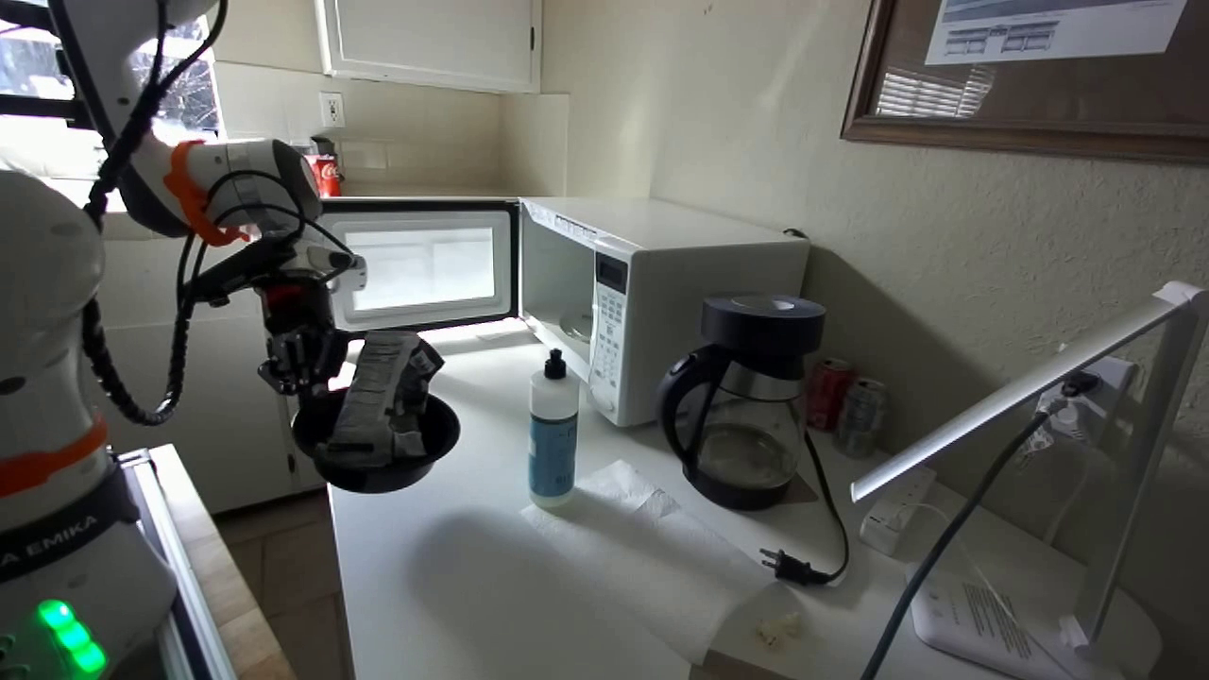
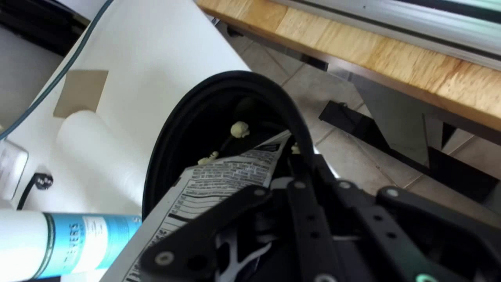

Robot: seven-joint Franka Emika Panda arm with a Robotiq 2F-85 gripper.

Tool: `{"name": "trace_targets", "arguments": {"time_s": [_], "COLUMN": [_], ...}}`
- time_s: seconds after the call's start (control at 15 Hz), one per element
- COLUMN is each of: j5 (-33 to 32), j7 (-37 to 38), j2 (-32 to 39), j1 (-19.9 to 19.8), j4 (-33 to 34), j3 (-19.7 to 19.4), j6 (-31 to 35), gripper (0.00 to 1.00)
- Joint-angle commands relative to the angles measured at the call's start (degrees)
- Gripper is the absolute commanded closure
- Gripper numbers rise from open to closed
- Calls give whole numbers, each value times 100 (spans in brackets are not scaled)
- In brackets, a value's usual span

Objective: Remove the black bowl from the microwave and put it on the table

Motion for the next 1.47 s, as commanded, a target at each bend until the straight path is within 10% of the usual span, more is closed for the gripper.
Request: {"name": "trace_targets", "arguments": {"time_s": [0.0, 0.6, 1.4], "j5": [8, -1381, -1520], "j7": [682, 1441, 1400], "j2": [-146, 350, 538], "j1": [-44, -521, -680], "j4": [-442, -411, -275], "j3": [-108, -707, -940], "j6": [252, 786, 539], "gripper": [98, 98, 98]}}
